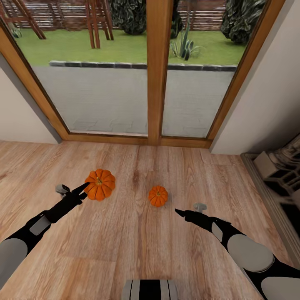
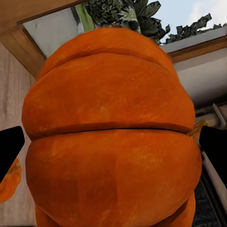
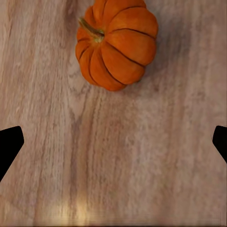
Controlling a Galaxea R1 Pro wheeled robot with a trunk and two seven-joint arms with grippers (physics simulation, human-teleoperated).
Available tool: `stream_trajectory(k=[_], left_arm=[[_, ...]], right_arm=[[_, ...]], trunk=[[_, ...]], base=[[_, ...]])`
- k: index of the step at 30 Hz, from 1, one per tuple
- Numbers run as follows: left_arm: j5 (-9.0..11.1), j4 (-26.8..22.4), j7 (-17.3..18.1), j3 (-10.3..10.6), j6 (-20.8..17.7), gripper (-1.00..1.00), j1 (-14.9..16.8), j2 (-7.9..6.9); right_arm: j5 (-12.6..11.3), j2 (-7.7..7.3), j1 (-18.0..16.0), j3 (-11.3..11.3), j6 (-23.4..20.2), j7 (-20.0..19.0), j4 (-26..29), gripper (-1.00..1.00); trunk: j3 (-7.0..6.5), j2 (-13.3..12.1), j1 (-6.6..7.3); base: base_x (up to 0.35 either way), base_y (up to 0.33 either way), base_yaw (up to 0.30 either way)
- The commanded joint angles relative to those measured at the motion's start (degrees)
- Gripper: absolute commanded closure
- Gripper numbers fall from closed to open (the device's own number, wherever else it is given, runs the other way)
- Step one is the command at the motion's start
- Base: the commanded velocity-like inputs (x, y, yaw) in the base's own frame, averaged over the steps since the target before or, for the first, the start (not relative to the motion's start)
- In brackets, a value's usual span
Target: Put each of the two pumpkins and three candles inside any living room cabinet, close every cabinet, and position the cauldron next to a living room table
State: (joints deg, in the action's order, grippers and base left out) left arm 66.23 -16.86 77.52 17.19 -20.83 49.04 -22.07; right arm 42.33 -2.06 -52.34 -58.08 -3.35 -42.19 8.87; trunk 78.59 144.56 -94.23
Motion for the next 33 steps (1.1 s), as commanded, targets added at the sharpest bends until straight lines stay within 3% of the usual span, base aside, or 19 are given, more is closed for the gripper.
stream_trajectory(k=[1, 18, 25, 33], left_arm=[[0.04, -0.02, 0.0, -0.06, 0.0, 1.0, 0.01, 0.01], [0.04, -0.02, 0.02, -0.06, 0.0, 1.0, 0.01, 0.01], [0.12, 0.21, 0.26, -0.06, 0.04, 1.0, 0.01, -0.17], [0.14, 0.11, 0.26, -0.06, 0.0, 1.0, 0.01, -0.17]], right_arm=[[-0.03, -0.02, -0.02, -0.01, 0.0, 0.0, 0.0, -1.0], [-0.01, 0.0, 0.02, 0.07, -0.01, -0.05, 0.01, -1.0], [-0.05, 0.02, 0.0, 0.06, 0.0, 0.01, -0.02, -1.0], [-0.05, -0.01, 0.01, 0.07, 0.01, 0.02, 0.0, -1.0]], trunk=[[0.23, 0.02, -0.02], [3.99, 0.24, -0.46], [3.99, 0.24, -0.46], [3.99, 0.24, -0.46]], base=[[0.0, 0.0, 0.0], [0.0, 0.0, 0.0], [0.006, 0.0, 0.0], [0.293, 0.0, 0.0]])
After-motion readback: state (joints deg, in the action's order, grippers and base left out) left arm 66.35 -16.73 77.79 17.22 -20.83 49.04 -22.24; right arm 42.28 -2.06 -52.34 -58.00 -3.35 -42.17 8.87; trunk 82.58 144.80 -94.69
